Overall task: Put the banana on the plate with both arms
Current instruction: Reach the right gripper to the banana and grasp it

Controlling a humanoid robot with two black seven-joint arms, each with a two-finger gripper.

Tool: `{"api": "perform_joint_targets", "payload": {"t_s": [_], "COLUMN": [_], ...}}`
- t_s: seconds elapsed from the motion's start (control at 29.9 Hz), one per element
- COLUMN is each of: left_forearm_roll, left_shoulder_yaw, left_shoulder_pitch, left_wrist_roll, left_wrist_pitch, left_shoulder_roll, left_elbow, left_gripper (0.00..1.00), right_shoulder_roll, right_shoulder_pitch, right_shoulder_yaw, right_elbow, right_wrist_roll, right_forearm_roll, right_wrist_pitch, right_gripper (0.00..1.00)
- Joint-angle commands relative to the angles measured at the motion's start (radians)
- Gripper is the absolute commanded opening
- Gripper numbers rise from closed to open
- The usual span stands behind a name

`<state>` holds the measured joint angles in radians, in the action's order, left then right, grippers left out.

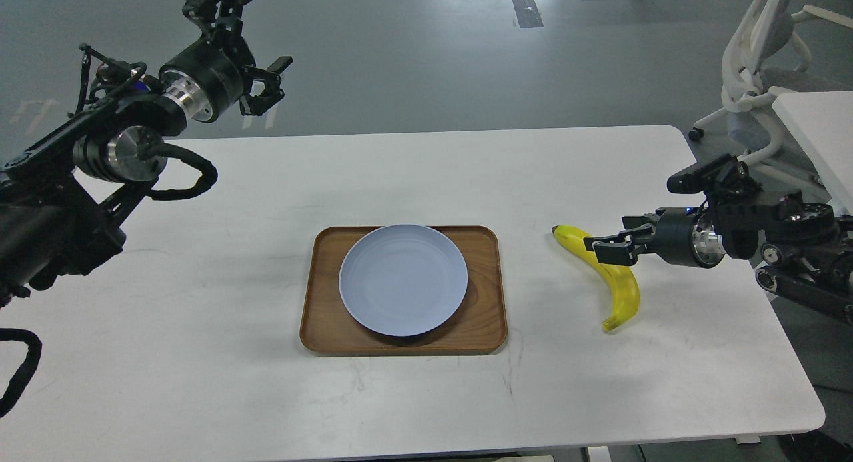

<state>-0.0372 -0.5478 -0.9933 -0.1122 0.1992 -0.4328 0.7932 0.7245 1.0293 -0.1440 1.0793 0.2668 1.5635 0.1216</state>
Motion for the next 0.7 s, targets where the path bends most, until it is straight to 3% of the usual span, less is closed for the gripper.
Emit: {"api": "perform_joint_targets", "payload": {"t_s": [0.0,0.23,0.3,0.33,0.5,0.57,0.67], "left_forearm_roll": [0.007,0.003,0.002,0.002,-0.006,-0.009,-0.01], "left_shoulder_yaw": [-0.038,-0.049,-0.049,-0.049,-0.049,-0.047,-0.041], "left_shoulder_pitch": [0.03,0.056,0.056,0.056,0.054,0.056,0.056], "left_wrist_roll": [-0.003,-0.046,-0.05,-0.05,-0.05,-0.05,-0.052], "left_wrist_pitch": [0.0,-0.001,0.0,0.0,0.0,0.0,-0.003], "left_shoulder_roll": [0.002,0.005,0.0,0.0,-0.003,-0.003,0.0], "left_elbow": [0.0,0.0,0.0,0.0,0.0,0.0,-0.002], "left_gripper": [0.98,0.98,0.98,0.98,0.98,0.98,0.98], "right_shoulder_roll": [-0.057,-0.103,-0.125,-0.131,-0.139,-0.139,-0.142], "right_shoulder_pitch": [-0.003,-0.032,-0.055,-0.061,-0.066,-0.057,-0.019], "right_shoulder_yaw": [-0.038,-0.042,-0.042,-0.042,-0.1,-0.109,-0.098], "right_elbow": [-0.077,-0.107,-0.122,-0.125,-0.127,-0.127,-0.121], "right_wrist_roll": [0.0,0.0,0.0,0.0,0.006,0.006,0.006], "right_forearm_roll": [0.006,0.006,0.006,0.006,0.006,0.006,0.003], "right_wrist_pitch": [-0.02,-0.042,-0.043,-0.043,-0.051,-0.071,-0.083], "right_gripper": [0.88,0.87,0.81,0.77,0.25,0.15,0.11]}}
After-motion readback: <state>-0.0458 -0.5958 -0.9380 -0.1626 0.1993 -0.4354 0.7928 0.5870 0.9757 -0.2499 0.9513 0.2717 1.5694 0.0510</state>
